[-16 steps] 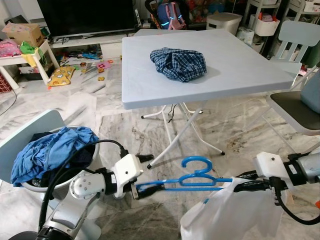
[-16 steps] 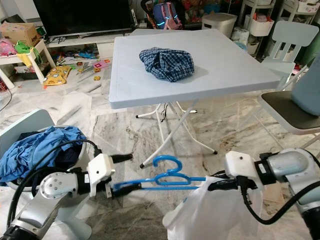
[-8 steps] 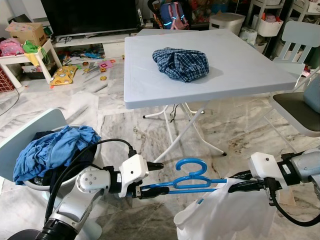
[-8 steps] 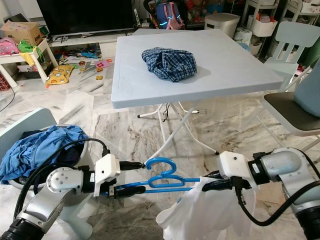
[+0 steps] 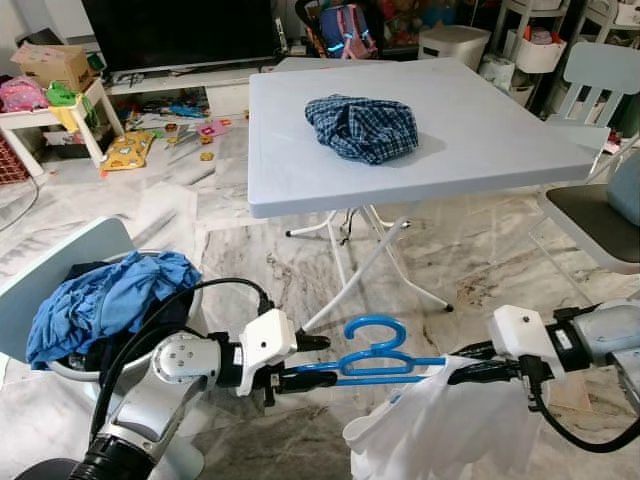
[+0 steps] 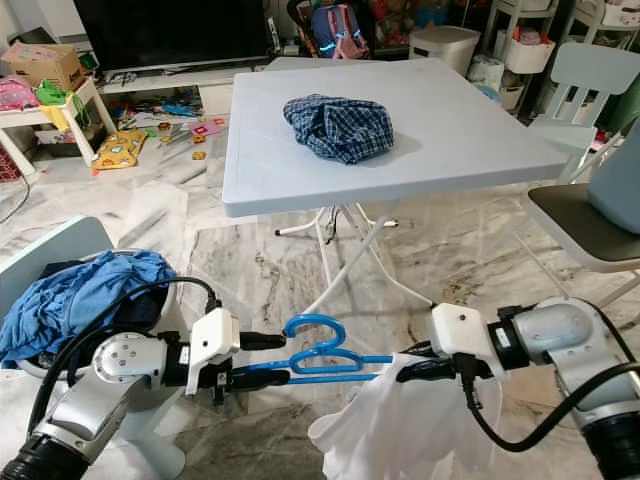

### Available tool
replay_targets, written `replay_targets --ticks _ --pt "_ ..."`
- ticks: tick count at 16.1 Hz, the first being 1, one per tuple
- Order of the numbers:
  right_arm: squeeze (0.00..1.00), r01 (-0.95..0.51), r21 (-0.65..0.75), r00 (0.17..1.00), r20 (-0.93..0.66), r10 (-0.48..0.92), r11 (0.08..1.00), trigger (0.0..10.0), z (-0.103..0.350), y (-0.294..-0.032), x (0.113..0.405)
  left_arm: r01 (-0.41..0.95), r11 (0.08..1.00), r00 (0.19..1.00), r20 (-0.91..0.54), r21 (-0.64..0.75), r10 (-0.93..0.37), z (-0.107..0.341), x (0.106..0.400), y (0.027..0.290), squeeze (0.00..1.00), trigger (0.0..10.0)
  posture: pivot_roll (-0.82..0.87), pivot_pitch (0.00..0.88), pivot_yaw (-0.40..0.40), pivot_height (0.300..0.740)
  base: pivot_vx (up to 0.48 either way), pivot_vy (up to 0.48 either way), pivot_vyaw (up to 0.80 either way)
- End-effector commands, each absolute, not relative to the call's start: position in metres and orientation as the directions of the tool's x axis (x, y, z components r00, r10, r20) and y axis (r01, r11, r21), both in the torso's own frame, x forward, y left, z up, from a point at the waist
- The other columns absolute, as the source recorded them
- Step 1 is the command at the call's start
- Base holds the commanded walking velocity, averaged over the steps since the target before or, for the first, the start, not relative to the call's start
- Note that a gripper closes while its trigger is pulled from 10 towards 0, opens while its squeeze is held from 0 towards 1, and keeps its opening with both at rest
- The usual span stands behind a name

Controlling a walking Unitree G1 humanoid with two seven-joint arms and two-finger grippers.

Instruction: Hang hanger

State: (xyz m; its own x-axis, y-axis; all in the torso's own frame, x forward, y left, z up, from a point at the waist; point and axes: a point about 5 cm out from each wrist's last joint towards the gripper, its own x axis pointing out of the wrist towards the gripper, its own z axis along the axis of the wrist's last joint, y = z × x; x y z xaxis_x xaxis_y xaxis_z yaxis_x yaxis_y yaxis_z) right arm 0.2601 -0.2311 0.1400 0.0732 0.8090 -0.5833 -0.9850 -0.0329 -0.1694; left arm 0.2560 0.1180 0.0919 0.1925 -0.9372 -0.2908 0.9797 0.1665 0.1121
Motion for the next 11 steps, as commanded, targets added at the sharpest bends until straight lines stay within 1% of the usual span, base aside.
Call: replay_targets --ticks 1,6,11 --pt "0.0 -0.975 -0.214 0.082 -0.574 0.815 -0.052 10.0 0.149 -0.226 0.265 0.982 0.149 0.177 -0.299 0.114 -0.938 0.095 0.257 0.118 0.0 0.0 -0.18 0.0 0.04 0.74 0.0 0.0 0.0" --pt "0.0 -0.971 -0.238 0.106 -0.551 0.828 -0.034 10.0 0.146 -0.218 0.27 0.988 0.127 0.149 -0.304 0.09 -0.941 0.094 0.256 0.116 0.0 0.0 -0.17 0.0 0.044 0.74 0.0 0.0 0.0" --pt "0.0 -0.963 -0.269 0.138 -0.537 0.832 -0.013 10.0 0.147 -0.215 0.277 0.986 0.14 0.16 -0.299 0.088 -0.941 0.095 0.258 0.116 0.0 0.0 -0.17 0.0 0.041 0.74 0.0 0.0 0.0"
